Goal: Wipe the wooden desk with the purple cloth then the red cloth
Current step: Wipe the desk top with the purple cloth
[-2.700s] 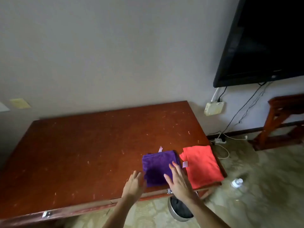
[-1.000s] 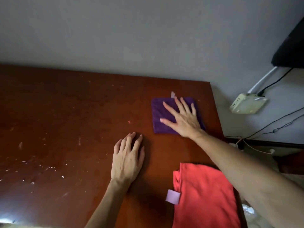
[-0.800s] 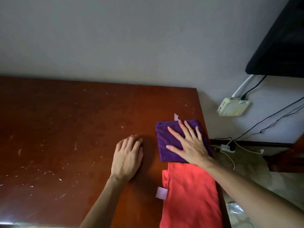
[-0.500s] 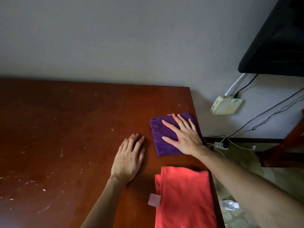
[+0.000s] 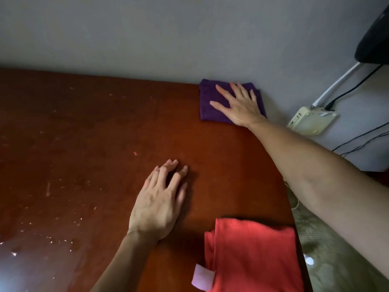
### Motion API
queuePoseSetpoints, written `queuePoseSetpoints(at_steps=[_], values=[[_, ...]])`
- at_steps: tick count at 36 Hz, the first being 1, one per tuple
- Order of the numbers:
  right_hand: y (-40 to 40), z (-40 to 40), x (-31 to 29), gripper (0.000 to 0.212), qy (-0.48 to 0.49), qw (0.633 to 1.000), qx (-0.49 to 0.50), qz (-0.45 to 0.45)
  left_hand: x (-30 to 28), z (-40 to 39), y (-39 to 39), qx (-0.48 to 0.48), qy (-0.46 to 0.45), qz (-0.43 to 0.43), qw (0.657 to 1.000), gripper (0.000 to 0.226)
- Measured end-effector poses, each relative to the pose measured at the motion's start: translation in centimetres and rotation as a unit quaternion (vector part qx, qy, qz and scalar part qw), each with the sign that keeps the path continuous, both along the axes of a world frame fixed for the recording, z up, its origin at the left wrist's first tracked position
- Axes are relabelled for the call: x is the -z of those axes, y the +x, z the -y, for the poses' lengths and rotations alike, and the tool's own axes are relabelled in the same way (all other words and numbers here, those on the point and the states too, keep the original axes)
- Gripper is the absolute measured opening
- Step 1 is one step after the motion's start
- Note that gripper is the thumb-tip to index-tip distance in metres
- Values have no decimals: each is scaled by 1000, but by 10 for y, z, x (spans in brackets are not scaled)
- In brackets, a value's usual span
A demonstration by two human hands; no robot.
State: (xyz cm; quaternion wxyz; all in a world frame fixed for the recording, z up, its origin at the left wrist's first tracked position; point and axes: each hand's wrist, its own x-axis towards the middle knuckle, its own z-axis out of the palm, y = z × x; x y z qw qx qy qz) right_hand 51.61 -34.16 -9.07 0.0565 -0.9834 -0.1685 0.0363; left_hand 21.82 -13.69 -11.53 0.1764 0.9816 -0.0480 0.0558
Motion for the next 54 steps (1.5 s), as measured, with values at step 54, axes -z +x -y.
queuePoseSetpoints(at_steps=[54], values=[[-162, -207, 6, 87, 2, 994, -108, -16, -18, -90, -139, -54, 25, 120, 991, 8]])
